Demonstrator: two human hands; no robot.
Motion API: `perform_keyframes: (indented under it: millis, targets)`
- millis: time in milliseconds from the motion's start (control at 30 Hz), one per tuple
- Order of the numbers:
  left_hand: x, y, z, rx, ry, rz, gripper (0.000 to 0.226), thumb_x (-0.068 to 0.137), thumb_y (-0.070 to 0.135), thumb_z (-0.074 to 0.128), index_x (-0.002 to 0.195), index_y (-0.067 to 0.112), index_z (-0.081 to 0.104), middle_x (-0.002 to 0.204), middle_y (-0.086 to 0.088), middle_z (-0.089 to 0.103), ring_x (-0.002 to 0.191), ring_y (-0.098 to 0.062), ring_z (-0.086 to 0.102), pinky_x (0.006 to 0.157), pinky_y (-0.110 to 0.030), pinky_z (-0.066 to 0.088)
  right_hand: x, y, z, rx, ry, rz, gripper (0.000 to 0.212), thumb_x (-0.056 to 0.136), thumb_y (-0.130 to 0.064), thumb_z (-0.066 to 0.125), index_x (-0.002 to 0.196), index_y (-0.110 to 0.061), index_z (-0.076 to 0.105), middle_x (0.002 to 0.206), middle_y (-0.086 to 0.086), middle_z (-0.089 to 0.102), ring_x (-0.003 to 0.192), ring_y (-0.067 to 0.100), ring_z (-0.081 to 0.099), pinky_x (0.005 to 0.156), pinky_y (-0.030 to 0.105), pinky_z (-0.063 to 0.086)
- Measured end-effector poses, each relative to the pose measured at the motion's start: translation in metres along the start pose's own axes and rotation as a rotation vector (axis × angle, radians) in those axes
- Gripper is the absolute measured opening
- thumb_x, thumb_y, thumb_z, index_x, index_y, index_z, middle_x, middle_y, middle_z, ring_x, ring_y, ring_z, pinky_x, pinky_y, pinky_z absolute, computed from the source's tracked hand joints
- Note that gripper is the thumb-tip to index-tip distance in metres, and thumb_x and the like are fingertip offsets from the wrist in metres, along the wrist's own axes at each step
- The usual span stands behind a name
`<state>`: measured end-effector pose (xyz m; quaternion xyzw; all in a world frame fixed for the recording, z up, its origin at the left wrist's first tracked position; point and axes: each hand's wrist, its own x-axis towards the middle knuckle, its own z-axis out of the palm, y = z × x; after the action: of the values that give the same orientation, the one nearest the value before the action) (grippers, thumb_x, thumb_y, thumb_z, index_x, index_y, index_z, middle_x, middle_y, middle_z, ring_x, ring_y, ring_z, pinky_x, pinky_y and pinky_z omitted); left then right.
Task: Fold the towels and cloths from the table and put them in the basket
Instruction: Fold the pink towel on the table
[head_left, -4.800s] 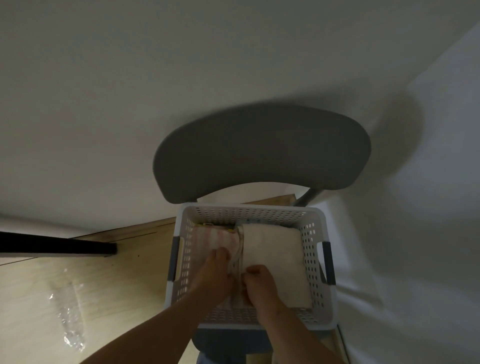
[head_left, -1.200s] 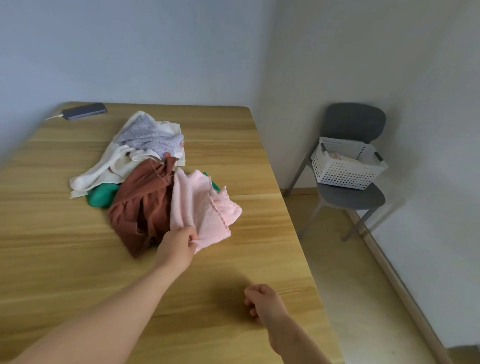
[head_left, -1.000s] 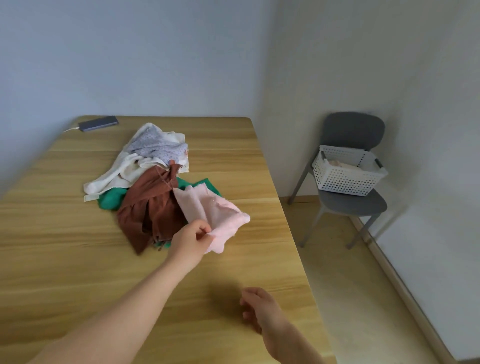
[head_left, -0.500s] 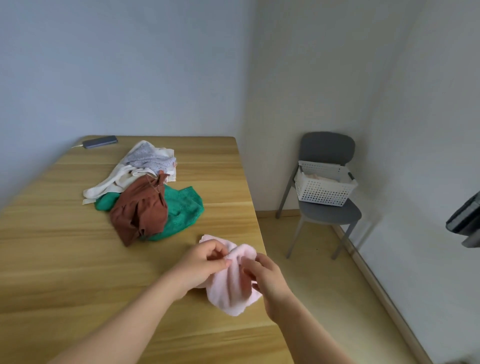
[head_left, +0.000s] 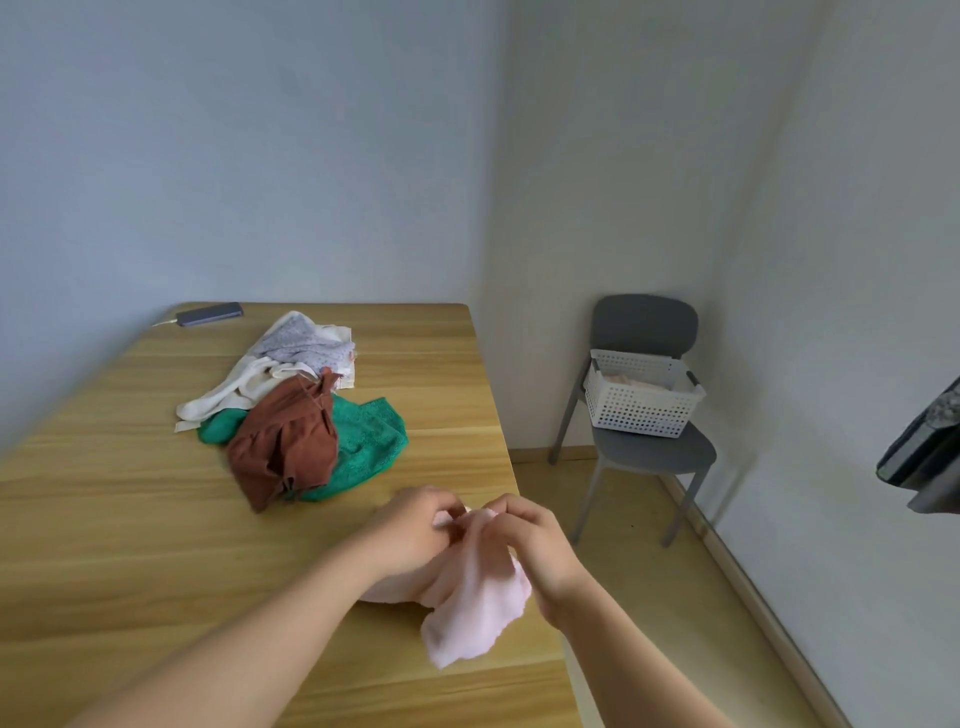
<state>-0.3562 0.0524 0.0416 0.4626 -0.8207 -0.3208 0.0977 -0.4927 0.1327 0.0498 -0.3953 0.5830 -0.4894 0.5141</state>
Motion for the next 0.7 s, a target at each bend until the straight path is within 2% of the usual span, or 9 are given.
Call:
perform_keyframes:
  millis: [100,200,300,367,433,500,567,700]
  targets:
    - [-0.004,-0.004,-0.009,-0.035,0.142,-0.005,0.011,0.093,0.025,0.05,0.084,0.032,0.051,0.088,0.01,0.058,0.081,-0.012,0.056,0.065,-0.023,0.039,0.003,0.0,-0.005,-0.101,0.1,-0.025,0.016,0.063,-0.023,0.06,0.067,-0.011,0.051,0.068,0.003,0.05,0.068,0.013,0.047,0.06,0.022,0.038]
    - [-0.006,-0.015,-0.018,-0.032,0.181,0.009,0.02,0.093,0.024,0.05,0.077,0.035,0.044,0.069,0.009,0.048,0.063,-0.012,0.044,0.06,-0.026,0.033,0.012,0.008,-0.009,-0.424,0.132,-0.029,0.018,0.083,-0.016,0.058,0.067,-0.022,0.053,0.064,-0.006,0.049,0.069,0.013,0.046,0.062,0.025,0.036]
    - [-0.01,-0.026,-0.026,-0.036,0.116,0.03,0.015,0.085,0.034,0.062,0.078,0.035,0.048,0.068,0.009,0.043,0.063,-0.01,0.04,0.06,-0.027,0.031,0.017,0.015,-0.007,-0.731,0.159,0.002,0.027,0.088,-0.018,0.049,0.067,-0.034,0.05,0.073,-0.01,0.055,0.087,0.019,0.055,0.072,0.028,0.041]
    - [-0.013,-0.032,-0.032,0.097,0.021,0.026,0.019,0.078,0.039,0.07,0.09,0.034,0.056,0.074,0.014,0.046,0.069,-0.006,0.043,0.06,-0.024,0.032,0.018,0.014,-0.005,-0.832,0.202,0.007,0.024,0.088,-0.017,0.045,0.077,-0.032,0.059,0.086,-0.005,0.063,0.099,0.022,0.056,0.08,0.03,0.045]
    - [-0.015,-0.038,-0.038,0.305,-0.039,-0.018,0.029,0.079,0.038,0.068,0.106,0.028,0.06,0.084,0.017,0.048,0.083,-0.007,0.047,0.065,-0.024,0.036,0.02,0.01,-0.003,-0.903,0.27,-0.019,0.025,0.088,-0.017,0.043,0.095,-0.024,0.066,0.1,0.0,0.065,0.103,0.023,0.054,0.077,0.03,0.045]
    - [-0.016,-0.043,-0.043,0.432,0.017,-0.069,0.015,0.086,0.038,0.06,0.092,0.025,0.06,0.082,0.012,0.047,0.088,-0.012,0.049,0.067,-0.027,0.035,0.021,0.006,-0.003,-0.948,0.323,-0.039,0.027,0.088,-0.017,0.042,0.102,-0.021,0.066,0.107,0.002,0.061,0.099,0.023,0.054,0.069,0.028,0.042]
    - [-0.015,-0.048,-0.046,0.476,0.107,-0.139,0.02,0.092,0.035,0.051,0.075,0.024,0.05,0.079,0.008,0.041,0.087,-0.016,0.05,0.066,-0.027,0.035,0.023,0.002,-0.001,-0.974,0.355,-0.018,0.027,0.089,-0.017,0.041,0.101,-0.02,0.064,0.106,0.001,0.057,0.088,0.021,0.05,0.065,0.027,0.038]
    - [-0.009,-0.057,-0.053,0.413,0.194,-0.307,0.023,0.095,0.025,0.038,0.074,0.023,0.048,0.092,-0.003,0.052,0.084,-0.023,0.056,0.064,-0.028,0.039,0.029,-0.004,0.004,-0.974,0.402,0.082,0.025,0.089,-0.017,0.038,0.091,-0.018,0.062,0.086,0.0,0.057,0.078,0.024,0.049,0.062,0.025,0.037]
